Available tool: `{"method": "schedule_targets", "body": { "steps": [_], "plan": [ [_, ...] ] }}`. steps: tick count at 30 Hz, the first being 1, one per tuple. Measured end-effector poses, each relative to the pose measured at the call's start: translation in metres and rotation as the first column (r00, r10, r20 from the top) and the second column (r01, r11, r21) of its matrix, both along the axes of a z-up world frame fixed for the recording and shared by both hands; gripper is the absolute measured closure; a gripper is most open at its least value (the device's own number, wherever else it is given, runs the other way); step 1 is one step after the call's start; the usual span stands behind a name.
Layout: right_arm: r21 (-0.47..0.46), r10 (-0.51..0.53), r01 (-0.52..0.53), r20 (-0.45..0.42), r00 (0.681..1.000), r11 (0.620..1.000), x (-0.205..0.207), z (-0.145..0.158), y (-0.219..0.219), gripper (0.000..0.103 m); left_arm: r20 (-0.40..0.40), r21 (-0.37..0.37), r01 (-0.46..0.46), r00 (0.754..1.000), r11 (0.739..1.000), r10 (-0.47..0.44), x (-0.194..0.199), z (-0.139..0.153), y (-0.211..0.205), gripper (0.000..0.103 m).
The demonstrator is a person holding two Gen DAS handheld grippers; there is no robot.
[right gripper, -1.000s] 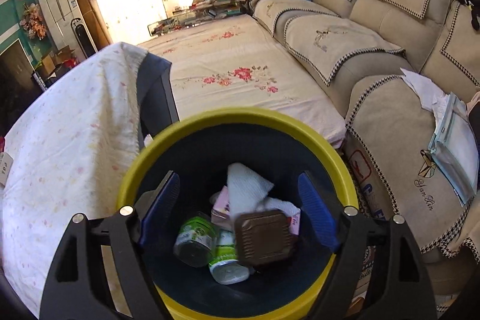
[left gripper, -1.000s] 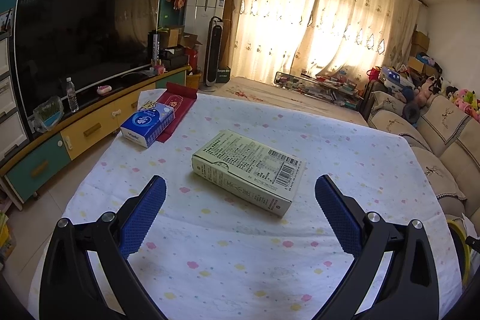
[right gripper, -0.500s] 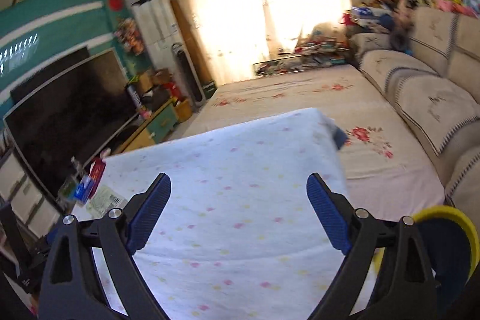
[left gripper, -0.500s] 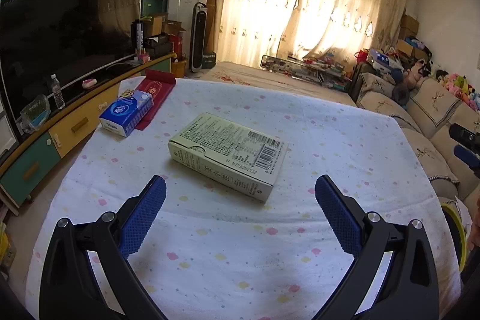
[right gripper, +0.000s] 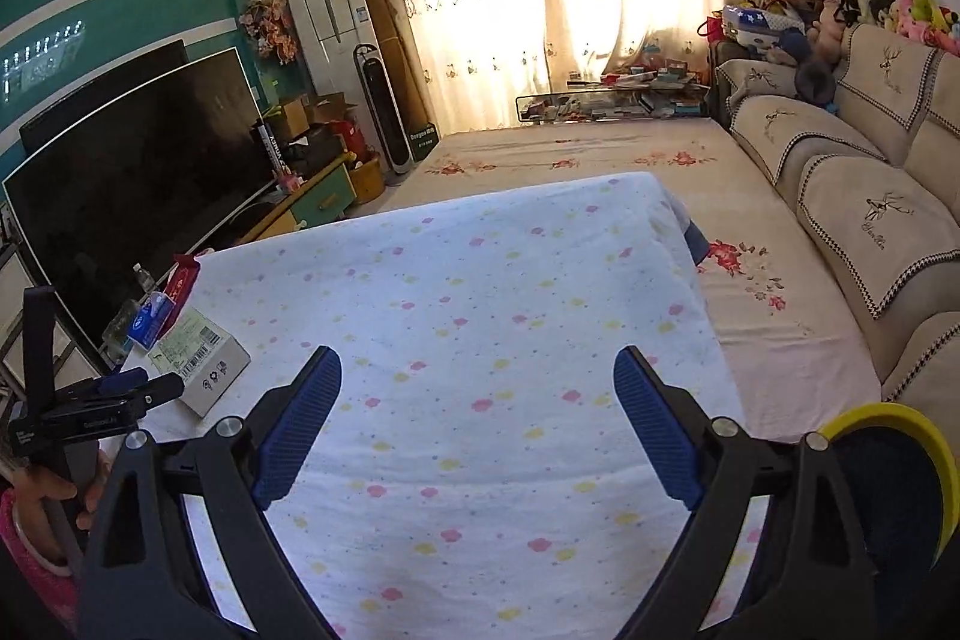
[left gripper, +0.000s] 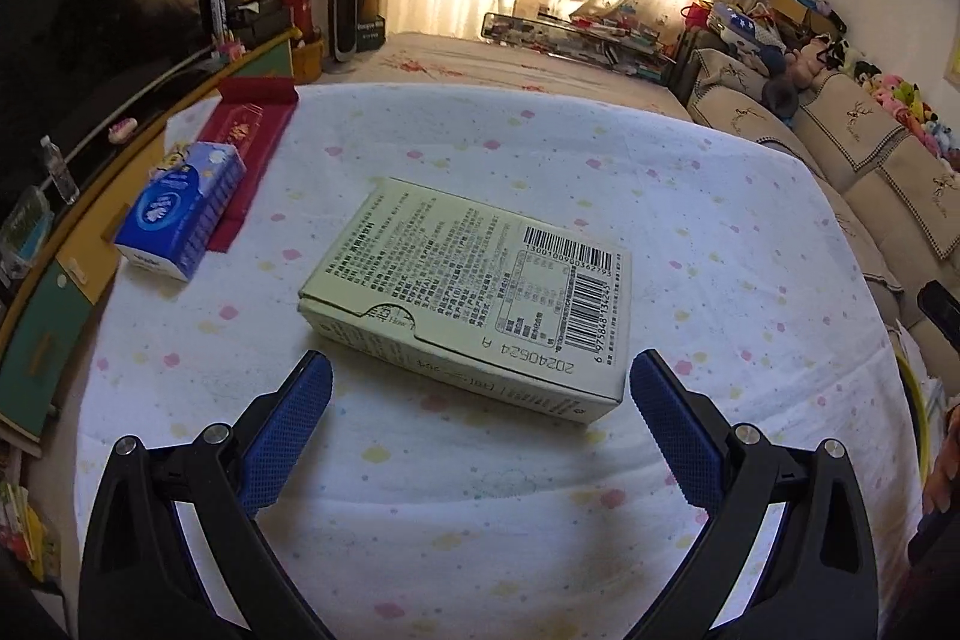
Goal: Collect trash
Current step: 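Reach the left gripper to the beige drink carton and grasp it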
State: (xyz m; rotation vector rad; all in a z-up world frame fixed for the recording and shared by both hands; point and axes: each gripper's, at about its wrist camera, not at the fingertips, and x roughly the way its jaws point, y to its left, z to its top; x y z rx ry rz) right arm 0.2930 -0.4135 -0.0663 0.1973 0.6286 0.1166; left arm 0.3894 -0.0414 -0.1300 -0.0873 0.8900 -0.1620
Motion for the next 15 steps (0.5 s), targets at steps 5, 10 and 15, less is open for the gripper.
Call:
{"method": "schedule_targets", "body": {
  "steps": [5,10,15],
  "plan": [
    [0.002,0.009,-0.009,0.002,1.000,1.000,-0.003,0.000,0.003,0.015,-0.011,-0.025,0.041,0.999,0.999,-0.042,0.031,-0.007,-0.002,0.005],
    [0.013,0.011,-0.011,-0.010,1.000,1.000,-0.001,-0.002,0.003,0.015,0.018,-0.019,0.108,0.994,0.994,-0.107,0.071,0.002,-0.016,0.005],
    [0.012,0.003,-0.003,-0.020,1.000,1.000,0.001,-0.006,0.002,0.015,-0.002,-0.014,0.189,0.982,0.982,-0.189,0.109,0.012,-0.049,0.005]
  ]
}}
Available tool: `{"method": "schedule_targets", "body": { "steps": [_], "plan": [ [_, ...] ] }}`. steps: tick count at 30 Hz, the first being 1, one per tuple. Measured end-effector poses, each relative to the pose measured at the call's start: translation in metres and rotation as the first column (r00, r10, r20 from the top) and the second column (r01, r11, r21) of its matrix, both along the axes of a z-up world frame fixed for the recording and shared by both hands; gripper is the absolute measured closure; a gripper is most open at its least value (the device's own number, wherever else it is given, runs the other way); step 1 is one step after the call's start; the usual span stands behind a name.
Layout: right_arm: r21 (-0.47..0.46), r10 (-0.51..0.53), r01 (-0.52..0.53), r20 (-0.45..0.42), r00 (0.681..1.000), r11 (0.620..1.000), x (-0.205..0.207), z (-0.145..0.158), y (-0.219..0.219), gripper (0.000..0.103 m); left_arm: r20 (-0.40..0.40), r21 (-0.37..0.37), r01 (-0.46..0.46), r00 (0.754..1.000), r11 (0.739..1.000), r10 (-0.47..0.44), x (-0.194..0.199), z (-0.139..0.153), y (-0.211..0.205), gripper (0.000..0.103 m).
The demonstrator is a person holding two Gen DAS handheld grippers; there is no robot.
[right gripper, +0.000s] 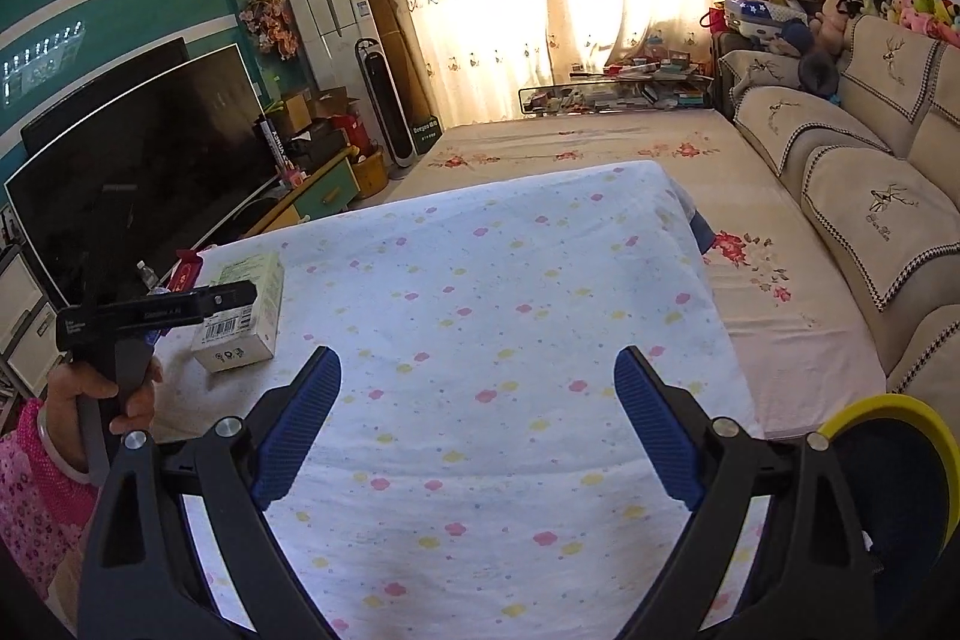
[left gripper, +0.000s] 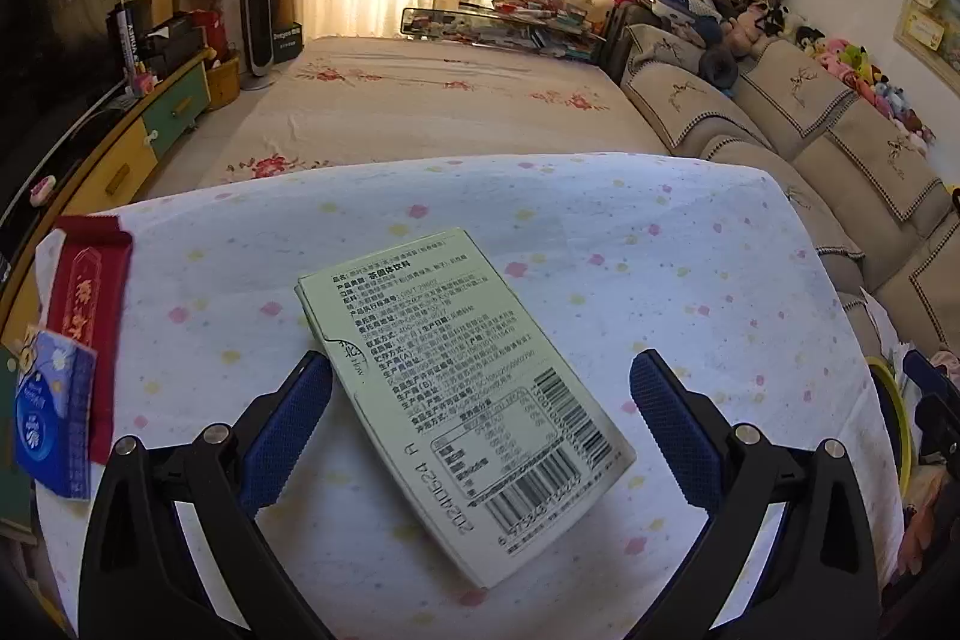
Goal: Collect trash
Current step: 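Reach the left gripper to the beige drink carton and grasp it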
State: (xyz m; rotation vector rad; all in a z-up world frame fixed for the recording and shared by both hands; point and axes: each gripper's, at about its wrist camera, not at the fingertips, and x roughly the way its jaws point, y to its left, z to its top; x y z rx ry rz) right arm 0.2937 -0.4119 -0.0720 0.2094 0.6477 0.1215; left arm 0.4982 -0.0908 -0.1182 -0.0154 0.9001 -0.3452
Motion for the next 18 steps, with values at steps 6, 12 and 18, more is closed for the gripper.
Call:
{"method": "schedule_targets", "body": {
  "steps": [6,12,18],
  "plan": [
    [0.013,-0.008,0.008,-0.011,1.000,1.000,0.001,-0.003,-0.004,0.015,-0.033,0.150,0.000,0.999,0.989,0.005,0.004,-0.002,-0.057,0.005],
    [0.023,-0.007,0.007,-0.011,1.000,1.000,0.001,-0.002,-0.005,0.015,-0.103,0.256,-0.074,0.989,0.964,0.103,0.016,-0.012,-0.090,0.005],
    [0.031,-0.009,0.010,-0.025,1.000,0.999,0.002,-0.003,-0.008,0.015,-0.138,0.328,-0.146,0.970,0.933,0.200,0.034,-0.015,-0.103,0.005]
  ]
}}
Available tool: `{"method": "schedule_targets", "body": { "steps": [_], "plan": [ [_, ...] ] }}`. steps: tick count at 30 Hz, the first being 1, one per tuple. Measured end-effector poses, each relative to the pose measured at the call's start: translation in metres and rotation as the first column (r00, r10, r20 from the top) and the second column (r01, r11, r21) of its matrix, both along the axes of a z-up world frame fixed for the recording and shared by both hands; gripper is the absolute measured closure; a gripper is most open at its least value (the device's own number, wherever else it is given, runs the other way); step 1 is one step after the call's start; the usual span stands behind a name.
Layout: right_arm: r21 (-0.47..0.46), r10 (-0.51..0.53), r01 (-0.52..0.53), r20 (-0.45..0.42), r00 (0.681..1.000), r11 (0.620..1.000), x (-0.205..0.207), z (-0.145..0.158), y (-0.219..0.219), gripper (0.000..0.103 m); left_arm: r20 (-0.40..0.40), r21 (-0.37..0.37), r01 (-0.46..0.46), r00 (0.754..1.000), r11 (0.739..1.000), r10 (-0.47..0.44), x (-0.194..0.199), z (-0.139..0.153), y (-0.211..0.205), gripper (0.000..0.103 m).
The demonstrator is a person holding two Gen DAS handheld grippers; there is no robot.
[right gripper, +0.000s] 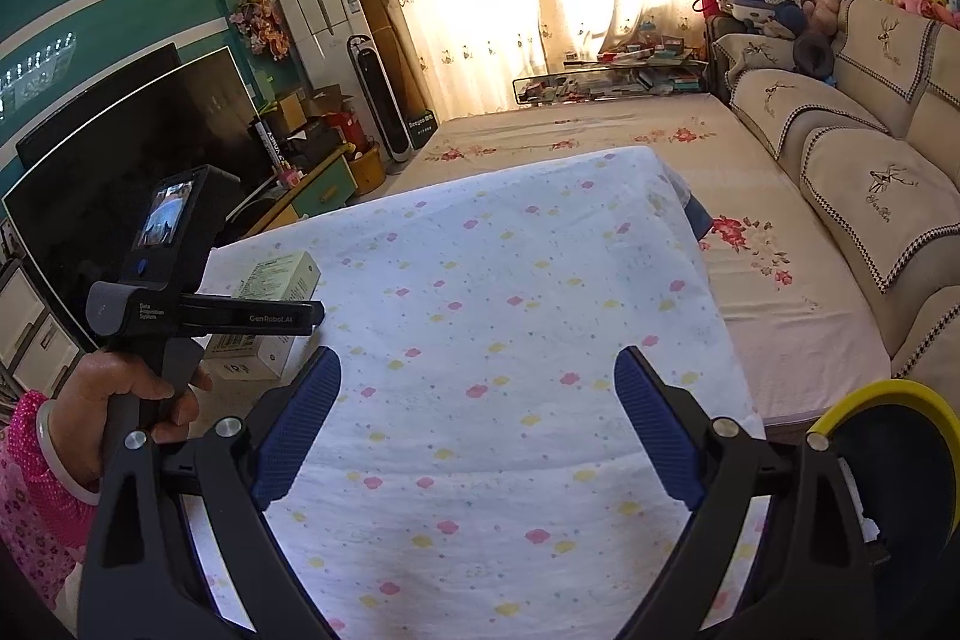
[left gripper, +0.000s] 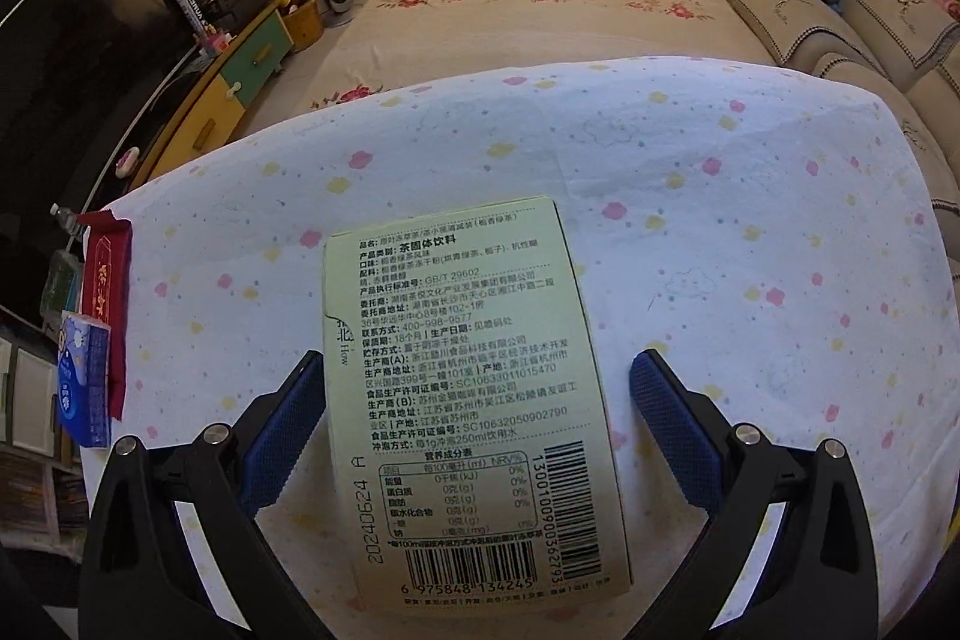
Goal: Collect trash
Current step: 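Reach the left gripper to the beige drink carton and grasp it, then carry the beige carton with the left gripper into the bin and release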
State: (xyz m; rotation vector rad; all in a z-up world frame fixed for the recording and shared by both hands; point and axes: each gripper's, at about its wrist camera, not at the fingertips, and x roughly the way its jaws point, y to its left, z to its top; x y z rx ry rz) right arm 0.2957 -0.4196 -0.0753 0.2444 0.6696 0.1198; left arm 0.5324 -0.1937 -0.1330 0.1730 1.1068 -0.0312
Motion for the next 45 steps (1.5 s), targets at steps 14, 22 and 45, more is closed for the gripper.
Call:
{"method": "schedule_targets", "body": {
  "steps": [14,22,45],
  "plan": [
    [0.012,-0.066,0.066,0.001,0.998,0.998,0.002,-0.001,-0.017,0.015,0.075,-0.065,0.009,0.997,0.998,-0.004,-0.056,0.012,0.025,0.031],
    [-0.022,-0.107,0.109,0.059,0.992,0.994,-0.005,0.008,-0.022,0.015,0.222,-0.096,0.133,0.969,0.986,-0.109,-0.170,0.060,0.033,0.031],
    [-0.123,-0.492,0.512,0.160,0.856,0.850,-0.284,0.008,-0.190,0.012,0.336,-0.149,0.624,0.761,0.767,-0.555,-0.340,0.121,-0.195,0.031]
  ]
}}
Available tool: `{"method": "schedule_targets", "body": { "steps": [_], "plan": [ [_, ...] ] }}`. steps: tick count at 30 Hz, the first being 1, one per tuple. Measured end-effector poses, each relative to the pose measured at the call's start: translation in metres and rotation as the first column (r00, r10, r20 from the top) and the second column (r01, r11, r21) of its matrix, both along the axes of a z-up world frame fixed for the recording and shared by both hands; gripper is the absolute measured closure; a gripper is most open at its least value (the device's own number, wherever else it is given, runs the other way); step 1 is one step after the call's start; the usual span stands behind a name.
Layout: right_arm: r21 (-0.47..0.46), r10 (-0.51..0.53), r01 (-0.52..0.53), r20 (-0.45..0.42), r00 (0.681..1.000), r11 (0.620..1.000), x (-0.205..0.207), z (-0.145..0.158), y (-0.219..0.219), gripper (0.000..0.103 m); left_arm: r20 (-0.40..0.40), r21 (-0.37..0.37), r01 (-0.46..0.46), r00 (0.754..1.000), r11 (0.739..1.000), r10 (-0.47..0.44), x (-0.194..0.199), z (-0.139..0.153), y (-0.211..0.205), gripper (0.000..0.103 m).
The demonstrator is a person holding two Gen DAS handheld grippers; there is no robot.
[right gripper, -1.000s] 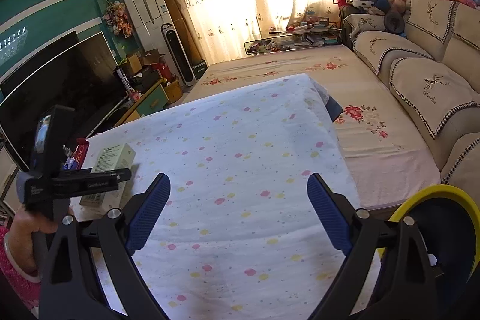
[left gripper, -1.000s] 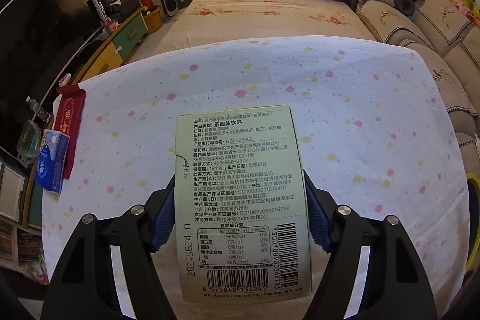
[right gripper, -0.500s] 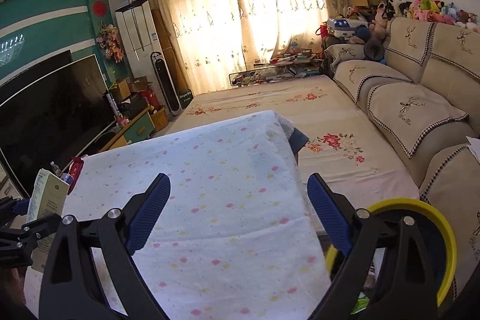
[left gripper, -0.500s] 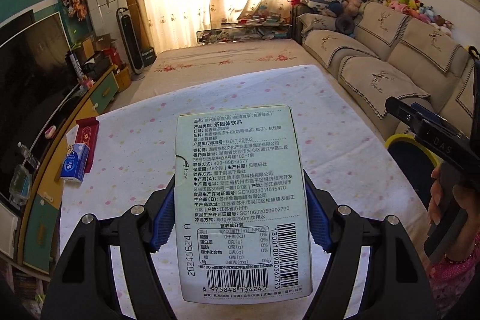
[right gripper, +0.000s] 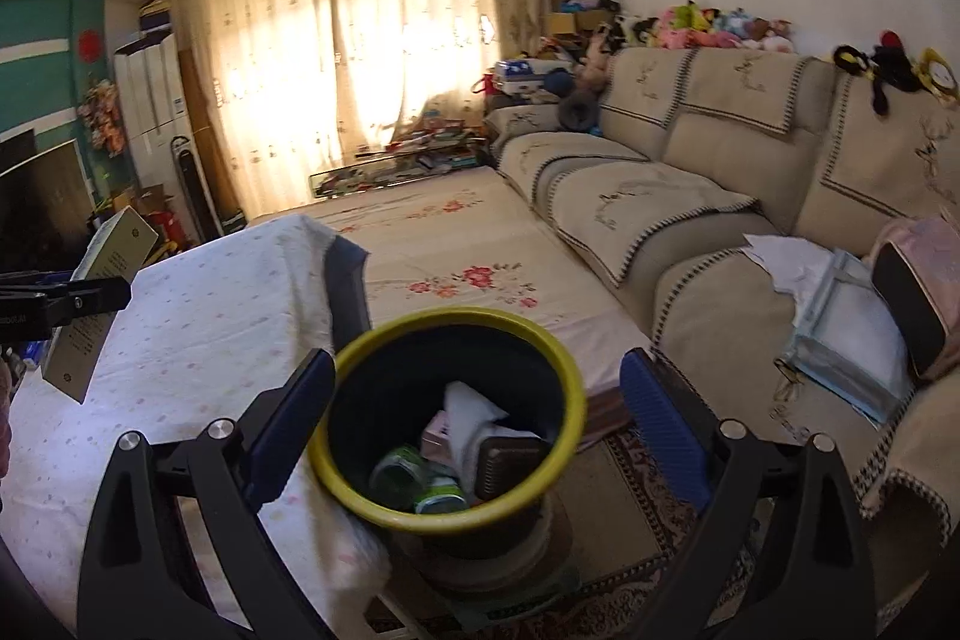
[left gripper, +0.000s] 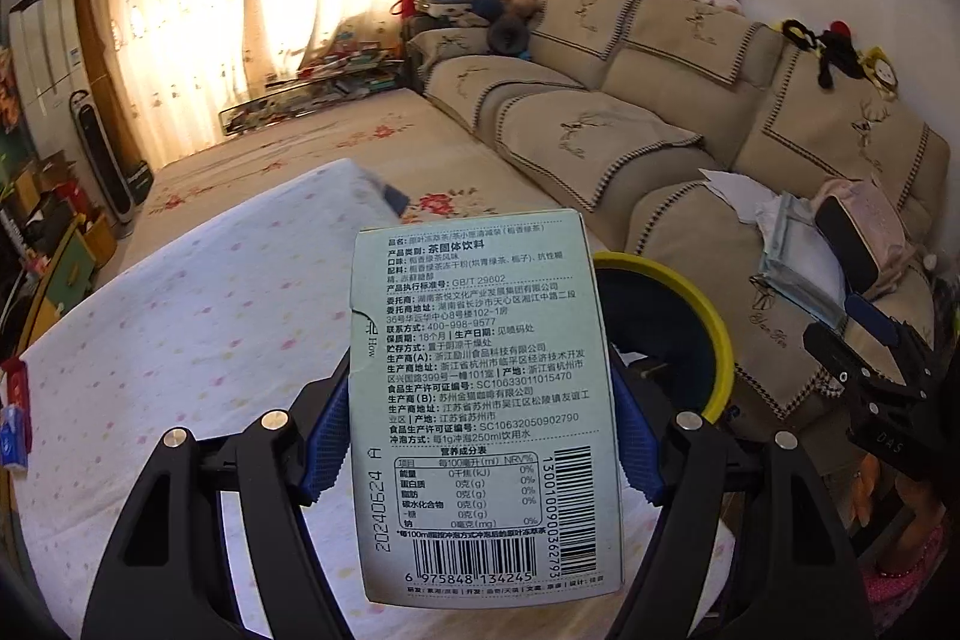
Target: Collect trash
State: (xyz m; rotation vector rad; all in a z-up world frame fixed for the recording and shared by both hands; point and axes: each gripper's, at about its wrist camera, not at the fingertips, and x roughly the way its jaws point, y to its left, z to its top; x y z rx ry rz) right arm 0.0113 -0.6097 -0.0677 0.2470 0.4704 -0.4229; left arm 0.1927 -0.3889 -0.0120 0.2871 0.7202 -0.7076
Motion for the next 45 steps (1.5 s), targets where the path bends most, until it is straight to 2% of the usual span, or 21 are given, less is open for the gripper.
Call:
{"method": "schedule_targets", "body": {
  "steps": [4,8,13,16,18,21,23,27,31,35,39,43,45],
  "plan": [
    [0.068,-0.101,0.101,-0.006,0.995,0.993,-0.047,-0.016,-0.039,0.012,0.011,0.035,0.080,0.997,0.996,-0.080,-0.018,-0.008,-0.063,0.031],
    [0.090,-0.132,0.133,-0.016,0.991,0.987,-0.072,-0.028,-0.058,0.012,0.006,0.082,0.127,0.992,0.989,-0.128,-0.019,-0.021,-0.116,0.031],
    [0.107,-0.121,0.122,-0.010,0.993,0.987,-0.075,-0.031,-0.060,0.012,-0.005,0.120,0.102,0.995,0.988,-0.102,0.011,-0.045,-0.164,0.030],
    [0.111,-0.109,0.110,-0.011,0.994,0.988,-0.068,-0.028,-0.056,0.012,-0.035,0.134,0.076,0.997,0.988,-0.072,0.035,-0.061,-0.173,0.029],
    [0.108,-0.104,0.104,-0.010,0.995,0.989,-0.067,-0.026,-0.053,0.012,-0.063,0.133,0.053,0.997,0.990,-0.045,0.045,-0.069,-0.169,0.022],
    [0.102,-0.098,0.099,-0.010,0.995,0.990,-0.065,-0.023,-0.047,0.012,-0.071,0.104,0.031,0.997,0.994,-0.024,0.047,-0.063,-0.147,0.021],
    [0.108,-0.087,0.087,-0.006,0.996,0.990,-0.064,-0.021,-0.042,0.012,-0.043,0.064,0.017,0.999,0.998,-0.014,0.042,-0.049,-0.121,0.020],
    [0.100,-0.032,0.032,-0.002,0.999,0.994,-0.055,-0.014,-0.025,0.010,0.067,-0.054,-0.034,0.997,0.998,0.037,0.012,-0.006,-0.049,0.007],
    [0.078,0.055,-0.054,-0.005,0.998,0.995,-0.042,-0.007,0.004,0.010,0.179,-0.135,-0.105,0.975,0.985,0.129,-0.029,0.024,0.031,0.005],
    [0.061,0.135,-0.135,-0.003,0.991,0.989,-0.030,0.001,0.036,0.009,0.249,-0.202,-0.229,0.928,0.952,0.276,-0.072,0.039,0.121,0.005],
    [0.030,0.213,-0.213,0.006,0.977,0.977,-0.021,0.014,0.069,0.009,0.293,-0.248,-0.385,0.845,0.889,0.448,-0.111,0.045,0.204,0.005],
    [-0.025,0.266,-0.266,0.008,0.964,0.964,-0.016,0.031,0.100,0.009,0.272,-0.258,-0.490,0.790,0.832,0.550,-0.139,0.042,0.267,0.005],
    [-0.039,0.287,-0.286,0.004,0.958,0.957,-0.016,0.036,0.113,0.009,0.276,-0.265,-0.510,0.773,0.818,0.571,-0.154,0.040,0.290,0.005]
  ]
}}
